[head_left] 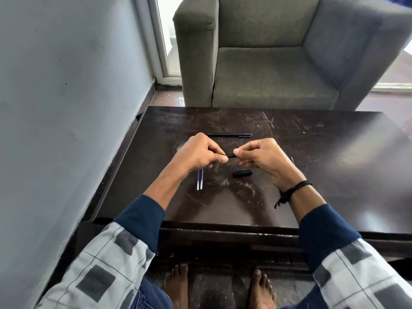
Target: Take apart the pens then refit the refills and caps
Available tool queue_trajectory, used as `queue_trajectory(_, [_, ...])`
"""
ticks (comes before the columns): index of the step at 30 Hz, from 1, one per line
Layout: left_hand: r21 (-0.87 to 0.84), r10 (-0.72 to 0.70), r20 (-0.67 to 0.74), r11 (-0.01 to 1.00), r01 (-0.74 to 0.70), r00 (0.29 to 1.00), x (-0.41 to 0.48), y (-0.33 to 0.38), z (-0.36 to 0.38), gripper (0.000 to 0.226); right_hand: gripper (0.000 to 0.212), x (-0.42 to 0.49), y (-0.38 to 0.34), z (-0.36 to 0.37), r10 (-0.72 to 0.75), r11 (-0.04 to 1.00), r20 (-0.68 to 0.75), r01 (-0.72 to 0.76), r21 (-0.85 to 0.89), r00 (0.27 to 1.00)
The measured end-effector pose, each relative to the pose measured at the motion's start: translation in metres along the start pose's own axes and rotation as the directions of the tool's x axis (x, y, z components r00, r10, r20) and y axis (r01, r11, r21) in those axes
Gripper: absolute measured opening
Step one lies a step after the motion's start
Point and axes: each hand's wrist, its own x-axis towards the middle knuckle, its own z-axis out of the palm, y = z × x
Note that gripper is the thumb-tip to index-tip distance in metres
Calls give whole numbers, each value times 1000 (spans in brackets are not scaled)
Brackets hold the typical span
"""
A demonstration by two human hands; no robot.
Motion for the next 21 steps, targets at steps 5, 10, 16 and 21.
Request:
queue_trajectory(5, [-22, -2, 9, 1000, 2, 1000, 1, -1, -2, 7, 14, -2, -3, -4, -47, 999, 25, 48, -7, 999])
queue_trajectory(10, [-21, -1, 11, 1000, 1, 1000, 1, -1, -1, 7, 25, -1, -1, -1, -2, 1000, 4, 2, 13, 1000])
queue_trajectory(16, [-15, -3, 12, 1000, 3, 1000, 1, -1, 0, 7, 16, -3, -3, -4, -52, 998, 41, 52, -17, 998])
queue_trajectory(21, [-13, 2, 15, 1000, -1, 1000, 2, -1, 0, 5, 22, 0, -1, -2, -10, 1000, 18, 10, -24, 1000])
